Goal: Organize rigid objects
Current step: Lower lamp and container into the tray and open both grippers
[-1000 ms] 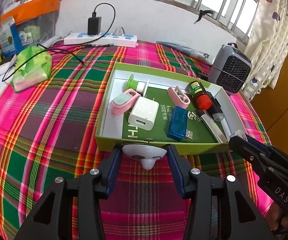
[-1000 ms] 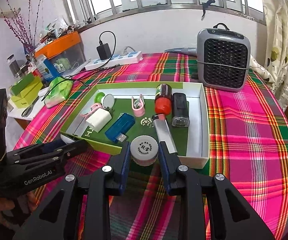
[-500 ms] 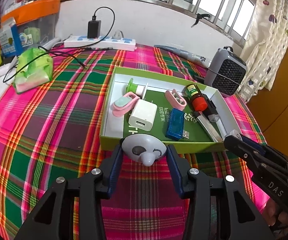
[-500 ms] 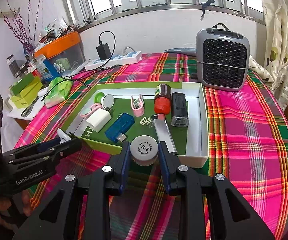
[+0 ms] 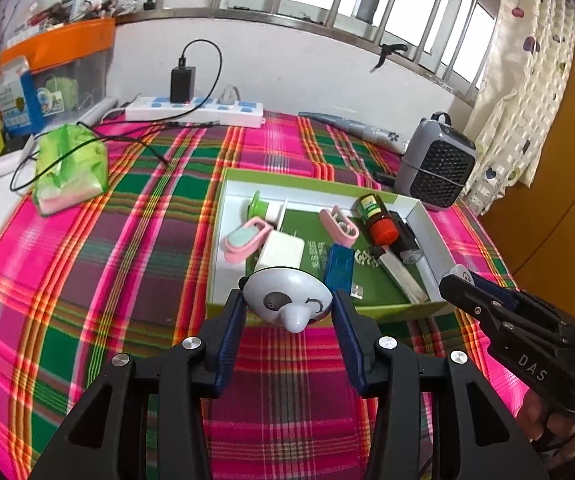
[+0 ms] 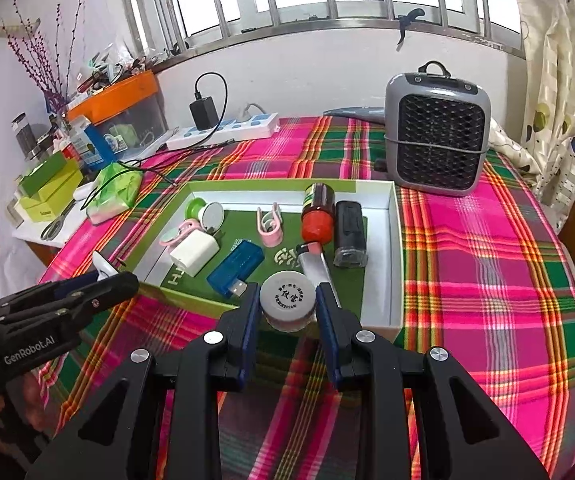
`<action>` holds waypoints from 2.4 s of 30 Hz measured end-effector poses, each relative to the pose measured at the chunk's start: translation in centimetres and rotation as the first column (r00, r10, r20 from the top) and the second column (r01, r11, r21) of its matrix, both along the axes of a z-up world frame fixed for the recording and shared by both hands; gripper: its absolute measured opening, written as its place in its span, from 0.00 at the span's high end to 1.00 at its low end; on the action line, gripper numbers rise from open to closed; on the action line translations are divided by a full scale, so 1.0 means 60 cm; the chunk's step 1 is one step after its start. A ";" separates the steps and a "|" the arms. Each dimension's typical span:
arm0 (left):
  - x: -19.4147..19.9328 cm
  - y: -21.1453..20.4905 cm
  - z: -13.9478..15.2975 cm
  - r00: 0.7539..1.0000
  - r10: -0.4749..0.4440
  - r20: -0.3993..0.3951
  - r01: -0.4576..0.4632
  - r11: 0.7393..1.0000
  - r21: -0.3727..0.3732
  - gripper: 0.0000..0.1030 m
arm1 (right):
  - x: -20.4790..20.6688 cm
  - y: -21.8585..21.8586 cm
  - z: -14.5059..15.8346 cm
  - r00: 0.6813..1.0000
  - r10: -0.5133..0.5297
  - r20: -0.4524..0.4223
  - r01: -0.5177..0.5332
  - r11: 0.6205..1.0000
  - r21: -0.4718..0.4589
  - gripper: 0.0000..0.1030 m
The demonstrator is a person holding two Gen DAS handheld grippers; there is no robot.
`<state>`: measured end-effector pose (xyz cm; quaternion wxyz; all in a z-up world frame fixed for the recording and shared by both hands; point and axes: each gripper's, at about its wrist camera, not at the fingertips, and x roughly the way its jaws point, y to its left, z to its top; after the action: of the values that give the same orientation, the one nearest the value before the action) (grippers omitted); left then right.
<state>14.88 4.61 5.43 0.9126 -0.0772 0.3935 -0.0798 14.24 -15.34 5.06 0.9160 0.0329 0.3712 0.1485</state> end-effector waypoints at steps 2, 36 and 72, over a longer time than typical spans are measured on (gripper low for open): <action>0.009 0.000 0.002 1.000 -0.003 0.000 0.003 1.000 -0.001 0.58 | 0.004 -0.002 0.002 1.000 -0.005 0.002 0.005 1.000 -0.006 0.71; 0.113 -0.046 -0.034 0.996 -0.072 -0.053 0.074 0.996 0.049 0.58 | 0.105 -0.008 -0.038 0.998 -0.033 -0.062 0.027 0.996 -0.091 0.71; 0.112 -0.060 -0.036 0.995 -0.071 -0.063 0.077 0.992 0.101 0.58 | 0.108 -0.004 -0.039 0.999 -0.026 -0.046 0.022 0.996 -0.082 0.64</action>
<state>21.58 1.01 3.28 0.8997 -0.0177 0.4265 -0.0908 20.72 -15.60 2.74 0.9094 0.0037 0.3977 0.1216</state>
